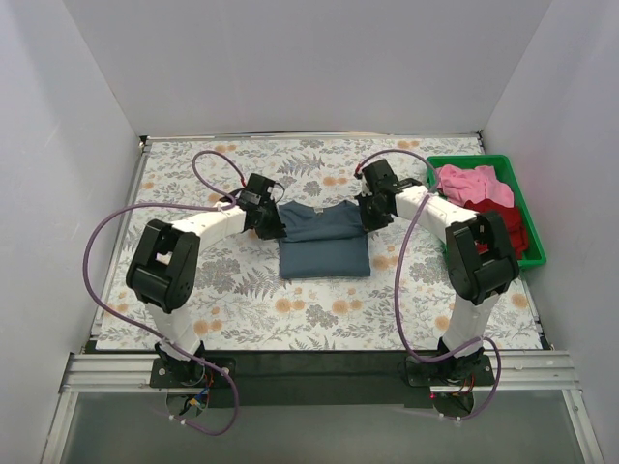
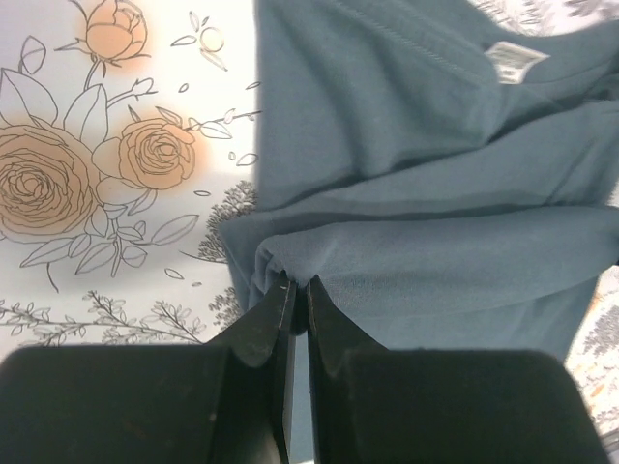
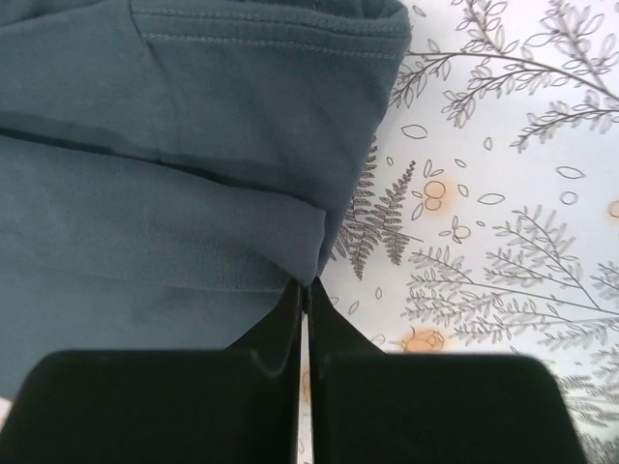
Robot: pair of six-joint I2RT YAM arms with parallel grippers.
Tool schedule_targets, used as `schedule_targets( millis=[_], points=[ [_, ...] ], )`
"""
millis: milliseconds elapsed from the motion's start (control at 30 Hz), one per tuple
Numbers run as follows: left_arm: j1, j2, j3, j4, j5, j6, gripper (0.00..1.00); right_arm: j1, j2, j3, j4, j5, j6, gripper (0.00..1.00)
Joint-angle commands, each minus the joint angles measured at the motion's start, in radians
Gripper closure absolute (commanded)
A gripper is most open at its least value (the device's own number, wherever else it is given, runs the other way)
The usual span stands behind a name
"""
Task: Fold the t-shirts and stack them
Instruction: Fold the tshirt
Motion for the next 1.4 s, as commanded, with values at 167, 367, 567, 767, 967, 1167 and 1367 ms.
schedule_targets(
  millis=[167, 367, 567, 767, 967, 1167, 1367],
  points=[
    [0.027, 0.068, -0.043, -0.024, -0.021, 0.017, 1.0, -0.025, 0.059, -0.124, 0.085, -0.012, -0.004, 0.99],
    [0.019, -0.029, -0.161, -0.099, -0.003, -0.032, 1.0, -0.003, 0.004, -0.258, 0.096, -0.116, 0.028, 0.99],
    [-0.05, -0.236, -0.357, -0.153, 0.008, -0.095, 1.0, 0.072, -0.154, -0.451, 0.057, -0.159, 0.091, 0.99],
    [-0.082, -0.52, -0.333, -0.239, -0.044, -0.096, 1.0, 0.089, -0.394, -0.447, -0.001, -0.144, 0.106, 0.99],
    [-0.085, -0.633, -0.278, -0.284, -0.01, -0.096, 1.0, 0.089, -0.496, -0.352, -0.09, -0.138, 0.1, 0.99],
    [-0.086, -0.682, -0.268, -0.285, -0.007, -0.089, 1.0, 0.089, -0.554, -0.299, -0.15, -0.136, 0.098, 0.99],
    [-0.086, -0.713, -0.261, -0.229, -0.035, -0.072, 1.0, 0.089, -0.569, -0.241, -0.19, -0.116, 0.091, 0.99]
  ],
)
